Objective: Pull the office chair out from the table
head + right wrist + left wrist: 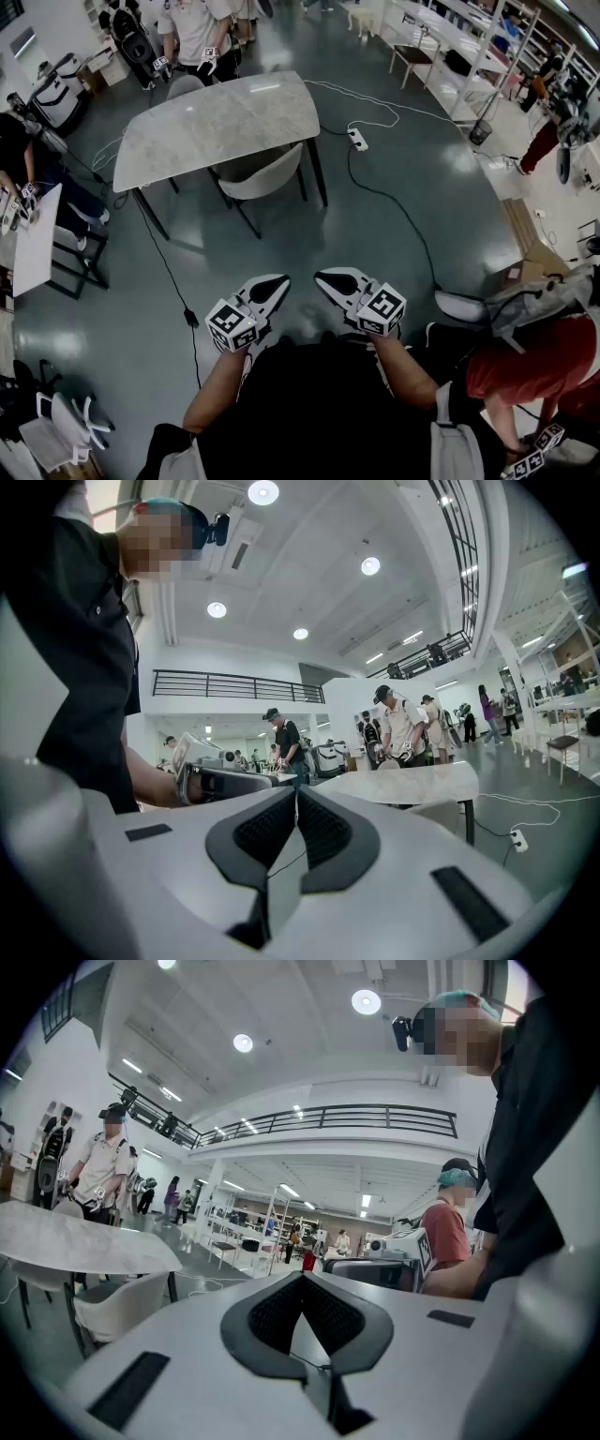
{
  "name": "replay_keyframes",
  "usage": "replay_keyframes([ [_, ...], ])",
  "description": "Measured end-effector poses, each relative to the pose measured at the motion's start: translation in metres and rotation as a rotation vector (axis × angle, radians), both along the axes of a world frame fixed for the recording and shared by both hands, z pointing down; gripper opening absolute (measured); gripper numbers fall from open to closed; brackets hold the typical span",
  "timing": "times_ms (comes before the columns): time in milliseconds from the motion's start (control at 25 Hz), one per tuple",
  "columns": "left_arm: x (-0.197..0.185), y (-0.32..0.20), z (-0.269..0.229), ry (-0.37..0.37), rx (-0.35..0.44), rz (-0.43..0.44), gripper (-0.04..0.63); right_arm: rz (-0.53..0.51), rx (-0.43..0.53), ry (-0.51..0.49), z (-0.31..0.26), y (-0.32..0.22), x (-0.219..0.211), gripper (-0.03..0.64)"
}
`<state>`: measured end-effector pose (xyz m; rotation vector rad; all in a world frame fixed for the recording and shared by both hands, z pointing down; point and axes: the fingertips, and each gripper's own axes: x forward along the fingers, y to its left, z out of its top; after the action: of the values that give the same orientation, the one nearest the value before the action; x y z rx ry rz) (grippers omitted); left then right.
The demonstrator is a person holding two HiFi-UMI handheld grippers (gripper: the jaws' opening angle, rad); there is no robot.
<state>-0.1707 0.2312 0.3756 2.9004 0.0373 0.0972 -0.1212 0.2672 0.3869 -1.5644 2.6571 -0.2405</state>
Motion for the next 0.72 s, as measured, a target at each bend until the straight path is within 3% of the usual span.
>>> replay_keyframes([
  [520, -0.005, 0.033, 0.016, -0.023, -0.02, 0.056, 0.012, 0.006, -0.024, 0.005, 0.007, 0.018, -0.015, 0.021],
  [720, -0.002, 0.027, 0.018, -0.025, -0.025, 0.041, 0.012, 0.008, -0.017, 0.088, 0.008, 0.02, -0.013, 0.021],
])
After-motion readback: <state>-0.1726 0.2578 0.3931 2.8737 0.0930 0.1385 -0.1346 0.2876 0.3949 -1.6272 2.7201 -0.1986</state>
